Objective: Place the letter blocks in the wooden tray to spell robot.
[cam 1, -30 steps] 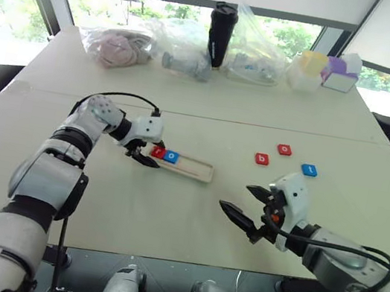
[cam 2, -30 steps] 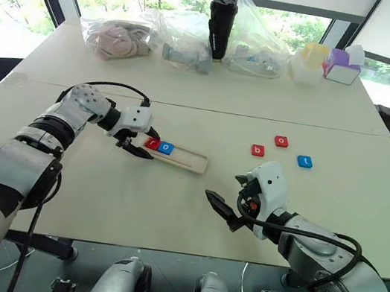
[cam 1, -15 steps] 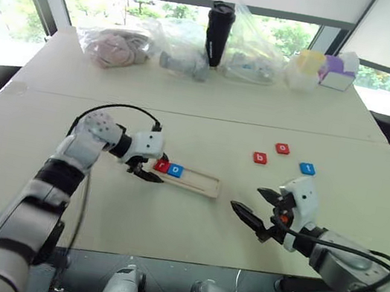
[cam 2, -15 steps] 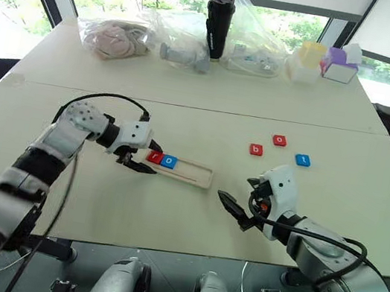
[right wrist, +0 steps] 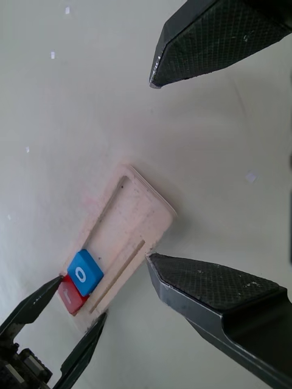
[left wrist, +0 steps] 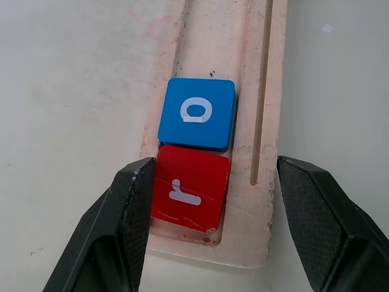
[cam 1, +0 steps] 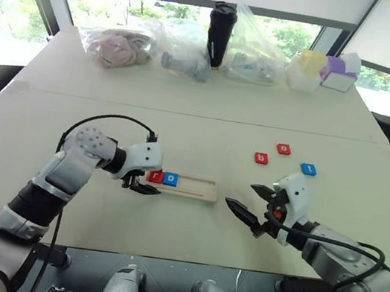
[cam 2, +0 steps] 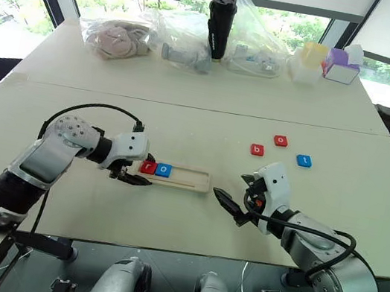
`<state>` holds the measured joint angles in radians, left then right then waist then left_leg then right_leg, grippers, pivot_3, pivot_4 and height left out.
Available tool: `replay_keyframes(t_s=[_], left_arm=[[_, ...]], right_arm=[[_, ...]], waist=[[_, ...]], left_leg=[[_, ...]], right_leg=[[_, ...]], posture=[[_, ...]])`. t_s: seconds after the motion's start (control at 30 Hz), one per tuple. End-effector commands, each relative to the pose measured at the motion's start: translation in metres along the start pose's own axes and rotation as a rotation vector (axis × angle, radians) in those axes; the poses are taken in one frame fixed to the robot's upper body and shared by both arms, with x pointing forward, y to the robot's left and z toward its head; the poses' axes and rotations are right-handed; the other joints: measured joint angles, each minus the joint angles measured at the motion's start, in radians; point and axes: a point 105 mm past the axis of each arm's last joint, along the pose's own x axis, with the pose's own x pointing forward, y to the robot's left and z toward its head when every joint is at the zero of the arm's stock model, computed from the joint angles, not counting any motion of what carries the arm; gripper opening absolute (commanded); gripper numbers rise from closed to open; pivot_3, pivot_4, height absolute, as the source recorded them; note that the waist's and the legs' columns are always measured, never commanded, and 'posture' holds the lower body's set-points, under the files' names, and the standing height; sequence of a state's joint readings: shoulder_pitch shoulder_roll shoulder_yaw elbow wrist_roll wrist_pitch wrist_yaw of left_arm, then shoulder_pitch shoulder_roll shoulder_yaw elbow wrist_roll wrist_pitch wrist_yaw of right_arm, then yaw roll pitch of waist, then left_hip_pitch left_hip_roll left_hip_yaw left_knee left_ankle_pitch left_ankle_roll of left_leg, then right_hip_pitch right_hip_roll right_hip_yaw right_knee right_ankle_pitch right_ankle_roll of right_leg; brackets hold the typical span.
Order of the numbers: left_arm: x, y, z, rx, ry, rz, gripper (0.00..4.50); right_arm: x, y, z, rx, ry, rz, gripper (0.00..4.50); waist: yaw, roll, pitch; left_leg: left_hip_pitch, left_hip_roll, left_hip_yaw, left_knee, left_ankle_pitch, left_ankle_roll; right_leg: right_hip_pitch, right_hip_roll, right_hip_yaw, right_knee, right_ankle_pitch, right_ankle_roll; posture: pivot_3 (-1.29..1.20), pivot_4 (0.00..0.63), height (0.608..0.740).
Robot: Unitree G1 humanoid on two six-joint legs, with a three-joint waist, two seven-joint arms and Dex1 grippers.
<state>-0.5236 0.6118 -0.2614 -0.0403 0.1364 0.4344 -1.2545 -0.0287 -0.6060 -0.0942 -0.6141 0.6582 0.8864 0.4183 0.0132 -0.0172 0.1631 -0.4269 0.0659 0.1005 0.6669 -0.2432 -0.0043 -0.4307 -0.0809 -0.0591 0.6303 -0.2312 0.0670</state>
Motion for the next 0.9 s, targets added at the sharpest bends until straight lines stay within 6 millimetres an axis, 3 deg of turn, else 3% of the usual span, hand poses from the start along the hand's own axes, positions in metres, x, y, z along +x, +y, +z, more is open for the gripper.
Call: replay_keyframes(t_s=[0.03, 0.6, 0.67, 0.73, 0.9], left_arm=[[0.01, -0.003, 0.005, 0.002, -0.026, 0.017, 2.57], [0.016, 0.002, 0.013, 0.101, -0.041, 0.022, 2.57], [0.015, 0.002, 0.014, 0.104, -0.039, 0.023, 3.59], [0.013, 0.003, 0.016, 0.099, -0.041, 0.031, 4.3], [-0.003, 0.009, 0.025, 0.037, -0.068, 0.061, 4.44]], right_arm=[[-0.003, 0.001, 0.007, -0.017, -0.033, 0.0, 4.5], [-0.001, 0.0, 0.004, -0.014, -0.026, -0.003, 4.5], [-0.001, -0.001, 0.004, -0.012, -0.025, -0.004, 4.5], [-0.001, -0.002, 0.003, -0.012, -0.023, -0.005, 4.5], [-0.001, -0.003, 0.002, -0.008, -0.018, -0.004, 4.5]], waist=[[0.002, 0.0, 0.0], [0.0, 0.0, 0.0], [0.0, 0.0, 0.0], [0.0, 0.0, 0.0], [-0.001, 0.0, 0.0]], left_leg=[[0.0, 0.0, 0.0, 0.0, 0.0, 0.0], [0.0, 0.0, 0.0, 0.0, 0.0, 0.0], [0.0, 0.0, 0.0, 0.0, 0.0, 0.0], [0.0, 0.0, 0.0, 0.0, 0.0, 0.0], [-0.001, 0.0, 0.0, -0.001, 0.0, 0.0]], right_leg=[[0.0, 0.0, 0.0, 0.0, 0.0, 0.0], [0.0, -0.001, 0.0, 0.0, 0.0, 0.0], [0.0, -0.001, 0.0, 0.0, 0.0, 0.0], [0.0, -0.001, 0.0, 0.0, 0.0, 0.0], [-0.001, -0.001, 0.0, 0.0, 0.0, 0.0]], posture=[[0.0, 0.15, 0.74], [0.0, 0.15, 0.74], [0.0, 0.15, 0.74], [0.0, 0.15, 0.74], [0.0, 0.15, 0.74]])
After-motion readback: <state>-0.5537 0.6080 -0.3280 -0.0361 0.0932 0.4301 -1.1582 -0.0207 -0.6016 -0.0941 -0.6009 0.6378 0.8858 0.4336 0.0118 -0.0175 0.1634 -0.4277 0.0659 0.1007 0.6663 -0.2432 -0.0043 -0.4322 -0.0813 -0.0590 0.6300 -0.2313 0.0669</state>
